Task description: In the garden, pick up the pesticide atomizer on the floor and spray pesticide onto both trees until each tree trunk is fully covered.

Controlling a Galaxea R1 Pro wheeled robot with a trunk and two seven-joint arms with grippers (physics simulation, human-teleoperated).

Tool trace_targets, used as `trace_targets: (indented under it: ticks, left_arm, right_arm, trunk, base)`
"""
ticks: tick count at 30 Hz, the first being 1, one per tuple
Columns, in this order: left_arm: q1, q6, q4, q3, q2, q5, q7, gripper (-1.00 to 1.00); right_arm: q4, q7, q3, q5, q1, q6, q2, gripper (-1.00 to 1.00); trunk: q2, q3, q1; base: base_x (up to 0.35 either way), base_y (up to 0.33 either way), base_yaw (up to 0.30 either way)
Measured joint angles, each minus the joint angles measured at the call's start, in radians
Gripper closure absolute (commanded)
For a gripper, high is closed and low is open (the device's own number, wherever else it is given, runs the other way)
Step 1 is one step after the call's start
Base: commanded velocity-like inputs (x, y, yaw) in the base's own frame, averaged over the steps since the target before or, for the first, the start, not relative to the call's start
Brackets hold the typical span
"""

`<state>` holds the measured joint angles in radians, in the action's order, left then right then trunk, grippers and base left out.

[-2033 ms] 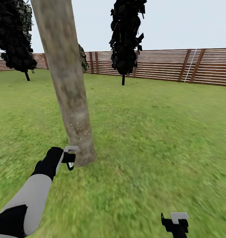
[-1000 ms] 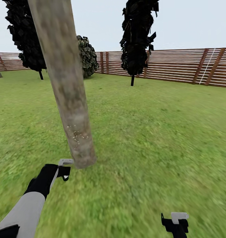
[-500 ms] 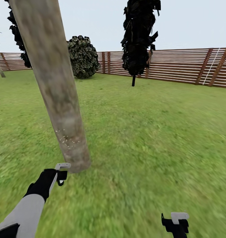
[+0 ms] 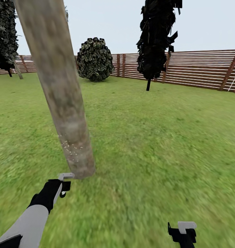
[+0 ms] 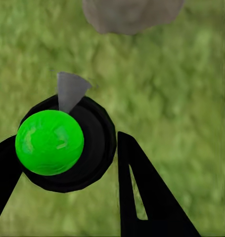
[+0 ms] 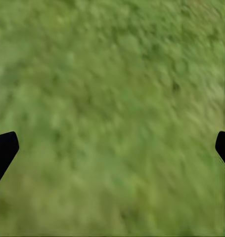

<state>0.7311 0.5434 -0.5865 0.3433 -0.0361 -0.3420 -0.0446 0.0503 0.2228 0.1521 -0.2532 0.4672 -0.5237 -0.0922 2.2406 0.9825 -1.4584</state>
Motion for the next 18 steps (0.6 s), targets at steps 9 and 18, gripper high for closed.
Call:
trace_targets:
  ticks: [9, 18]
  left_arm:
    - [0.0, 0.0, -0.002, 0.004, 0.008, -0.001, 0.0, 1.0]
    - [0.0, -0.024, -0.001, 0.006, 0.008, 0.0, 0.0, 1.0]
  right_arm:
    - [0.0, 0.0, 0.0, 0.0, 0.0, 0.0, 0.0, -1.0]
    - [0.0, 0.0, 0.0, 0.0, 0.0, 0.0, 0.002, -1.0]
  trunk:
    - [0.0, 0.0, 0.0]
    - [0.0, 0.0, 0.0]
  base:
    - [0.0, -0.276, 0.015]
    - [0.0, -0.276, 0.252]
